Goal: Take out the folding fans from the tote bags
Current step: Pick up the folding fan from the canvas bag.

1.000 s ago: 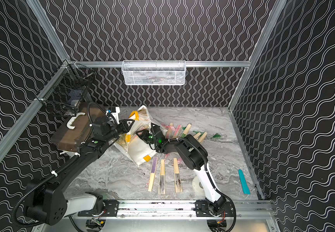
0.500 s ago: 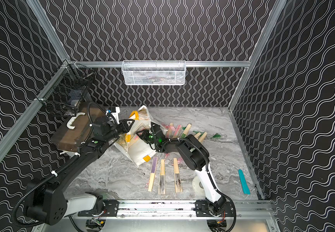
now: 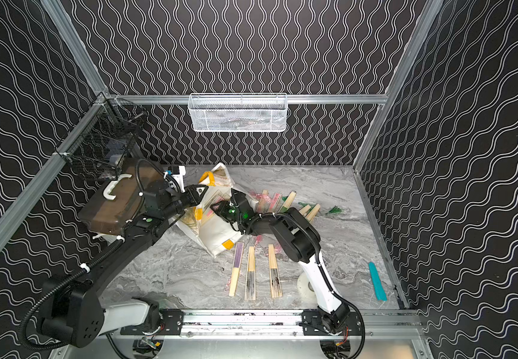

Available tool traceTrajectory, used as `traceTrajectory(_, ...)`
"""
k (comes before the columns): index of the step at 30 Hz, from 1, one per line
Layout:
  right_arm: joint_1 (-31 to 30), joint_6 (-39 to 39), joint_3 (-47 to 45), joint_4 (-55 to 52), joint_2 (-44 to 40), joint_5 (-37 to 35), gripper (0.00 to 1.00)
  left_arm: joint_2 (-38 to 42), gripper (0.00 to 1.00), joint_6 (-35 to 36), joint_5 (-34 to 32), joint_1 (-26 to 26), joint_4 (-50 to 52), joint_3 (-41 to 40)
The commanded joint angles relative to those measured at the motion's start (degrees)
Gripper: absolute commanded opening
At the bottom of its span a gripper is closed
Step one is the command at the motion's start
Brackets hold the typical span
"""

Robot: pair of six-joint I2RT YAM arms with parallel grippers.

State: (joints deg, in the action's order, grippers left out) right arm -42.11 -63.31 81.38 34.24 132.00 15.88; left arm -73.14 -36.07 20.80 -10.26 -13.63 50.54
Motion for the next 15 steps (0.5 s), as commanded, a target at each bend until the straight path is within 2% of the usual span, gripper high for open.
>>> traceTrajectory(1, 0.1, 0.9, 0.2, -1.0, -0.4, -1.4, 0.44, 0.0, 0.00, -0.8, 0.5, 0.1, -2.5, 0.1)
traceTrajectory(15, 0.2, 3.0, 5.9, -4.2, 3.1, -3.6, 0.48, -0.4, 0.00, -2.4, 3.6, -0.1, -3.3, -0.8)
